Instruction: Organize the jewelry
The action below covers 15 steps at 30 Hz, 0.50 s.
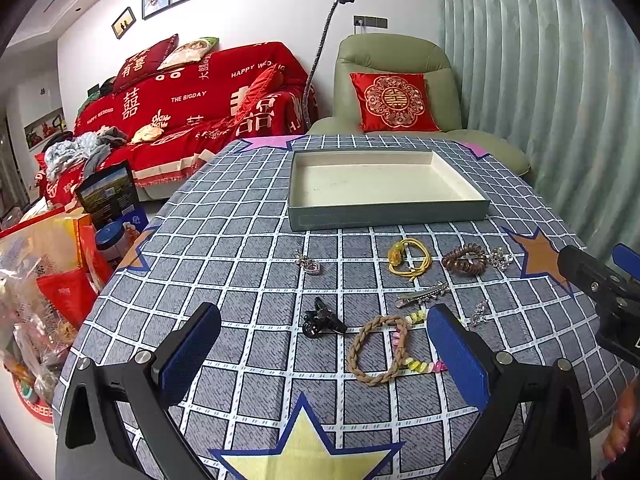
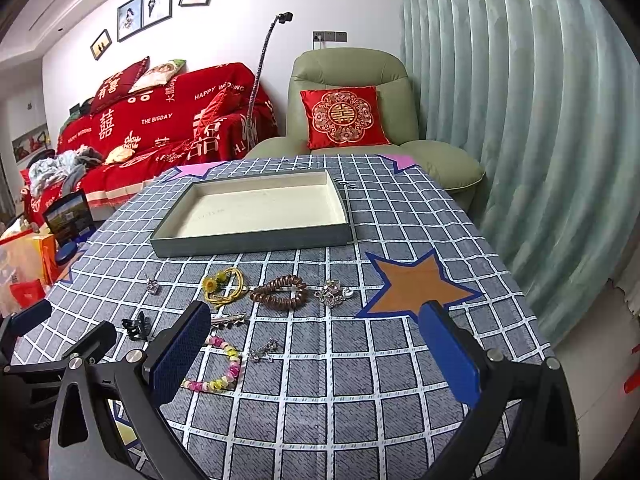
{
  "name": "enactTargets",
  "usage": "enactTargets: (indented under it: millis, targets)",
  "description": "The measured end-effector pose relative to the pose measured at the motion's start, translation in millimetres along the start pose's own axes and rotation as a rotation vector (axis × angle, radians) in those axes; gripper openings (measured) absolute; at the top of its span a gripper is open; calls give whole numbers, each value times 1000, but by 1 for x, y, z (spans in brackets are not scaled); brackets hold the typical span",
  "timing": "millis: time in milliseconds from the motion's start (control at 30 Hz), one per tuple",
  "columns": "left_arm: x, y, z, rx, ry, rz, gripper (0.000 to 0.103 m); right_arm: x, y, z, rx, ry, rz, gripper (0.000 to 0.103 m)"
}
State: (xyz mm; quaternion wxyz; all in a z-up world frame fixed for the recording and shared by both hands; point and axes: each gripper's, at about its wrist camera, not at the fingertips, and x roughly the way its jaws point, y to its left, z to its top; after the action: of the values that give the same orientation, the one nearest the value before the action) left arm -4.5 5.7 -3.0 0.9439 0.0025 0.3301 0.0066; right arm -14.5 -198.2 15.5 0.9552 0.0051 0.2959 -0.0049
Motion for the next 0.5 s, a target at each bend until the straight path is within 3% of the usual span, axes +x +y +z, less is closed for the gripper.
enactTargets:
  millis: [500]
  targets:
    - [2,-2,-3,3,5,4,103,-1,1,-2,3,1,2,103]
